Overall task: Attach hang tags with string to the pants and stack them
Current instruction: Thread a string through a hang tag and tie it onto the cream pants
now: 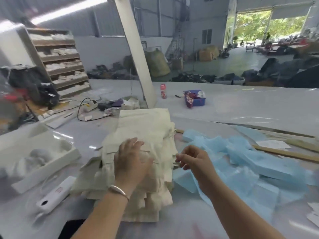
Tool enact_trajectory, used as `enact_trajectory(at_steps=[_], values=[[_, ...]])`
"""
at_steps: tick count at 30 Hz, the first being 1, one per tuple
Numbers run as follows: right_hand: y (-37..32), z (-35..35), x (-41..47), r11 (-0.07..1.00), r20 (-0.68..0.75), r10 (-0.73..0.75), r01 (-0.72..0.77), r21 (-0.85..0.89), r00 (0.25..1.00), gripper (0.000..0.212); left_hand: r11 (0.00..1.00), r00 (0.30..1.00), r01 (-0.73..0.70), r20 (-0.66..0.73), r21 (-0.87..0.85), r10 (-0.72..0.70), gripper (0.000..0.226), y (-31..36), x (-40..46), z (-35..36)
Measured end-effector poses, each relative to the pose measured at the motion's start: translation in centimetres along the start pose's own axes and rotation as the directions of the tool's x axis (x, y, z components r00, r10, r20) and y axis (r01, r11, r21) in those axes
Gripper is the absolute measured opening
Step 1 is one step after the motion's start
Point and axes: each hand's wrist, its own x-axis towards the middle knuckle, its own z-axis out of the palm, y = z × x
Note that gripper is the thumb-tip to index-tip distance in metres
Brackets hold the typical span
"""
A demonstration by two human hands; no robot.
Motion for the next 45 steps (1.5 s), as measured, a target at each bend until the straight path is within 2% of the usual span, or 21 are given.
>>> enact_trajectory(at_steps=[2, 4, 7, 9, 11, 13, 16, 19, 21, 23, 25, 27, 30, 33, 35, 37, 38, 40, 41, 43, 45], values=[[1.2, 3.1, 3.4, 0.996, -0.024, 0.082, -0.083, -0.032, 0.996, 0.017, 0.996, 0.98, -0.024, 0.199, 0.089, 0.006, 0.082, -2.0, 3.1, 1.3], [2.0, 5.3, 6.3, 0.976, -0.053, 0.203, -0.207, -0.073, 0.978, 0.02, 0.984, 0.938, -0.097, 0.345, 0.148, 0.041, 0.096, -2.9, 4.9, 2.6], [2.7, 7.4, 9.1, 0.931, -0.031, 0.354, -0.355, -0.079, 0.935, 0.036, 0.976, 0.929, -0.17, 0.353, 0.138, 0.112, 0.089, -4.0, 5.8, 3.6], [2.8, 8.3, 10.3, 0.926, -0.046, 0.371, -0.373, -0.062, 0.928, 0.035, 0.983, 0.935, -0.175, 0.321, 0.047, 0.151, 0.079, -4.7, 6.0, 3.4], [2.4, 9.0, 11.2, 0.927, -0.075, 0.372, -0.374, -0.023, 0.925, 0.027, 0.975, 0.961, -0.088, 0.242, -0.202, 0.136, 0.064, -5.4, 6.1, 2.5], [1.4, 9.4, 11.8, 0.893, -0.025, 0.441, -0.436, 0.113, 0.897, 0.032, 0.913, 0.991, 0.084, 0.129, -0.399, -0.034, 0.038, -6.4, 6.2, 1.0], [-1.2, 8.3, 11.9, 0.863, 0.103, 0.446, -0.457, 0.216, 0.889, 0.04, 0.874, 0.948, 0.291, -0.007, -0.389, -0.319, 0.022, -9.0, 6.4, -0.9], [-3.2, 5.7, 10.7, 0.917, 0.34, 0.308, -0.372, 0.143, 0.889, 0.049, 0.759, 0.865, 0.486, 0.118, -0.433, -0.487, 0.019, -12.0, 6.4, -1.8], [-1.8, 4.0, 9.8, 0.91, 0.342, 0.306, -0.378, 0.168, 0.889, 0.05, 0.707, 0.832, 0.547, 0.201, -0.447, -0.517, 0.025, -12.7, 6.2, -2.0], [0.6, 3.6, 7.9, 0.814, 0.425, 0.312, -0.47, 0.341, 0.849, 0.067, 0.729, 0.836, 0.548, 0.226, -0.41, -0.501, 0.028, -12.3, 5.9, -1.8], [2.0, 4.4, 6.2, 0.756, 0.554, 0.273, -0.531, 0.383, 0.787, 0.072, 0.781, 0.851, 0.525, 0.189, -0.339, -0.49, 0.026, -11.3, 5.6, -1.4], [2.1, 5.6, 6.4, 0.785, 0.499, 0.328, -0.525, 0.329, 0.802, 0.061, 0.816, 0.857, 0.515, 0.147, -0.262, -0.494, 0.03, -10.6, 5.1, -1.3], [1.4, 6.2, 6.7, 0.832, 0.261, 0.413, -0.478, 0.282, 0.873, 0.042, 0.829, 0.844, 0.535, 0.158, -0.165, -0.513, 0.039, -10.4, 4.3, -1.8], [0.2, 5.6, 6.1, 0.853, 0.215, 0.276, -0.342, 0.394, 0.937, 0.035, 0.794, 0.82, 0.571, 0.191, -0.21, -0.539, 0.047, -10.7, 3.4, -2.1], [0.0, 4.8, 5.0, 0.807, 0.307, 0.141, -0.289, 0.514, 0.941, 0.043, 0.702, 0.808, 0.588, 0.254, -0.401, -0.532, 0.048, -10.7, 2.8, -2.4], [0.5, 4.1, 3.7, 0.698, 0.471, -0.052, -0.305, 0.647, 0.881, 0.043, 0.441, 0.784, 0.605, 0.401, -0.663, -0.473, 0.036, -10.2, 2.0, -2.8], [0.8, 4.1, 3.2, 0.641, 0.499, -0.078, -0.34, 0.689, 0.863, 0.046, 0.314, 0.774, 0.61, 0.462, -0.727, -0.433, 0.028, -9.9, 1.5, -3.0], [1.3, 4.1, 2.5, 0.506, 0.515, 0.045, -0.464, 0.727, 0.856, 0.07, 0.121, 0.756, 0.606, 0.522, -0.786, -0.394, 0.02, -9.3, 0.4, -3.1], [1.5, 4.1, 2.2, 0.479, 0.519, 0.092, -0.494, 0.725, 0.85, 0.075, 0.054, 0.744, 0.608, 0.545, -0.792, -0.387, 0.022, -9.1, 0.0, -3.3], [1.1, 4.3, 1.5, 0.499, 0.482, 0.163, -0.493, 0.713, 0.861, 0.064, -0.03, 0.731, 0.622, 0.594, -0.782, -0.335, 0.025, -8.9, -0.7, -3.9], [0.7, 3.5, 1.0, 0.568, 0.432, 0.156, -0.439, 0.697, 0.888, 0.066, -0.11, 0.743, 0.628, 0.635, -0.771, -0.211, 0.022, -8.6, -1.8, -4.7]])
